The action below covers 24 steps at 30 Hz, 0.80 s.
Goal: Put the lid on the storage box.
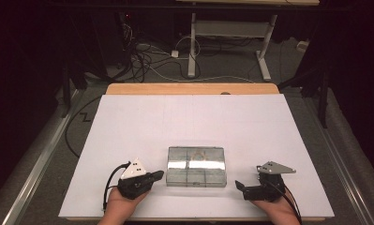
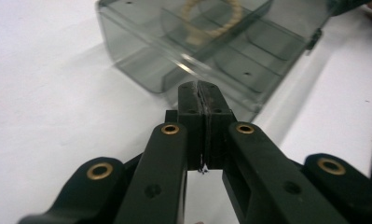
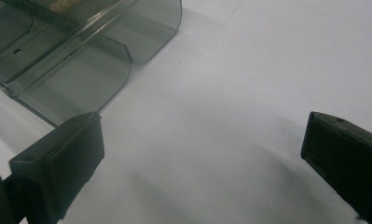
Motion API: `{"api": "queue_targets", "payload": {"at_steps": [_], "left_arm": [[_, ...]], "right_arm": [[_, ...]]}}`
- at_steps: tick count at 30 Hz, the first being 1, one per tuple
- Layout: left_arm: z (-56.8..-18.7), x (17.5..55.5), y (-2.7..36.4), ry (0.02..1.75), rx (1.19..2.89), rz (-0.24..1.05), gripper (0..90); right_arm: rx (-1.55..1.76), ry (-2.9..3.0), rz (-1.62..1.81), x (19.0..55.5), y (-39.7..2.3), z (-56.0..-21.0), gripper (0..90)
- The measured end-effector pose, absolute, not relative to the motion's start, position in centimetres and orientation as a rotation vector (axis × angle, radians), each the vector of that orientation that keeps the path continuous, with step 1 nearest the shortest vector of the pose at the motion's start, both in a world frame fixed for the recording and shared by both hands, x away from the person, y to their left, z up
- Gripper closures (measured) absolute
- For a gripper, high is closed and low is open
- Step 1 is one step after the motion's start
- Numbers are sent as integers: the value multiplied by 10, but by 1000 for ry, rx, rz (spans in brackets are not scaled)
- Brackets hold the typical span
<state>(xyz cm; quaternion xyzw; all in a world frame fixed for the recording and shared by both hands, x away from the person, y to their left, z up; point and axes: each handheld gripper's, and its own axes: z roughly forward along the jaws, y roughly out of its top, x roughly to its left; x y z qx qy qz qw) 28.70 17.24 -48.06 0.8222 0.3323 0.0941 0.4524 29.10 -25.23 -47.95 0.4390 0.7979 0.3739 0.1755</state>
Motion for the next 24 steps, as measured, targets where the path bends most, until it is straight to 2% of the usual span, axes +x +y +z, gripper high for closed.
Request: {"api": "queue_targets", "payload": {"at_steps": [11, 13, 24], "left_arm": [[-488, 298, 202, 927, 2055, 318, 865], [-489, 299, 201, 935, 2058, 328, 808], [-491, 305, 204, 994, 2023, 305, 285]], "right_arm": [[1239, 2242, 1071, 291, -253, -479, 0], [1229, 2244, 1065, 291, -252, -480, 0], [1221, 2221, 1075, 290, -250, -480, 0]]}}
